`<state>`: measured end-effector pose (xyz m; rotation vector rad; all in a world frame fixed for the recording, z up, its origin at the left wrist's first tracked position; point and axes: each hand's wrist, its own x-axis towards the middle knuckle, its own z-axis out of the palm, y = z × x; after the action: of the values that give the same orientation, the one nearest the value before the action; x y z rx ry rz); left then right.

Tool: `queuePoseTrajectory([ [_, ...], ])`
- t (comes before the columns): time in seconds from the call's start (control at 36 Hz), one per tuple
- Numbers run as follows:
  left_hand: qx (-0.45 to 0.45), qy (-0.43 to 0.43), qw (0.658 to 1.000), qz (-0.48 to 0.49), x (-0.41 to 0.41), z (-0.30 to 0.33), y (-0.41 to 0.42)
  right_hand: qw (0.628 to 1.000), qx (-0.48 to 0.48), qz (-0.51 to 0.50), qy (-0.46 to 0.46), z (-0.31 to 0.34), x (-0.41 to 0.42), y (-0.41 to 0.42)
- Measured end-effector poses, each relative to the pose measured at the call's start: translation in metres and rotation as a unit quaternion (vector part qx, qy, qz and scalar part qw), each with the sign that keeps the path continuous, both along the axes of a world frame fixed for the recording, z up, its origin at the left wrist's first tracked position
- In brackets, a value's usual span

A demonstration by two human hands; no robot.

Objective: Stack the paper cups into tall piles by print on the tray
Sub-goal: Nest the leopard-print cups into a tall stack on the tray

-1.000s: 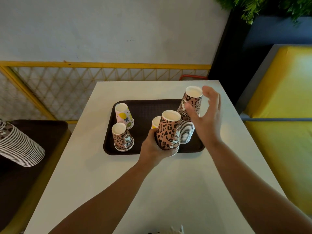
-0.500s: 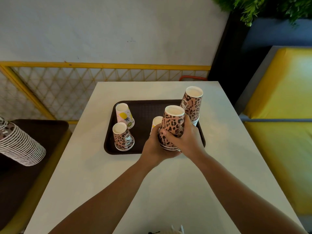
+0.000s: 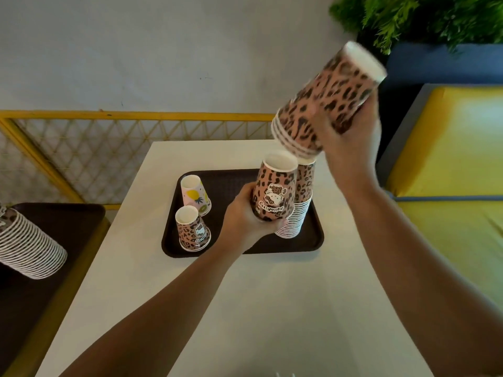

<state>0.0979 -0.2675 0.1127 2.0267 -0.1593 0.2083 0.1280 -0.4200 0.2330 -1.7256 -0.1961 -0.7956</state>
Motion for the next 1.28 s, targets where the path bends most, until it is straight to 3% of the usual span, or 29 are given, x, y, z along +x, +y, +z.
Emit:
queuePoseTrajectory([
  [0.11, -0.013, -0.023, 0.998, 0.055, 0.007, 0.008, 0.000, 0.998, 0.024, -0.049, -0.044, 0.019, 0.021, -0.014],
  [0.36, -0.088, -0.076, 0.982, 0.149, 0.025, 0.035, 0.005, 0.993, -0.056, 0.023, 0.099, -0.058, 0.045, -0.017],
  [0.56, -0.130, -0.103, 0.981, 0.106, 0.051, 0.075, -0.009, 0.975, -0.141, 0.060, 0.163, -0.093, 0.042, -0.020],
  [0.75, -0.088, -0.064, 0.994, 0.027, 0.071, 0.092, -0.041, 0.993, -0.068, 0.065, 0.070, -0.052, 0.035, -0.030],
  [0.92, -0.052, -0.033, 0.998, -0.015, 0.078, 0.078, -0.061, 0.984, -0.069, 0.128, 0.108, -0.037, 0.044, -0.030],
  [1.08, -0.020, -0.024, 0.999, -0.037, 0.076, 0.053, -0.064, 0.983, -0.070, 0.083, 0.145, -0.065, 0.051, -0.032],
  [1.28, -0.028, 0.070, 0.991, -0.107, 0.071, 0.026, -0.058, 0.974, -0.104, 0.078, 0.185, -0.104, 0.054, -0.032],
])
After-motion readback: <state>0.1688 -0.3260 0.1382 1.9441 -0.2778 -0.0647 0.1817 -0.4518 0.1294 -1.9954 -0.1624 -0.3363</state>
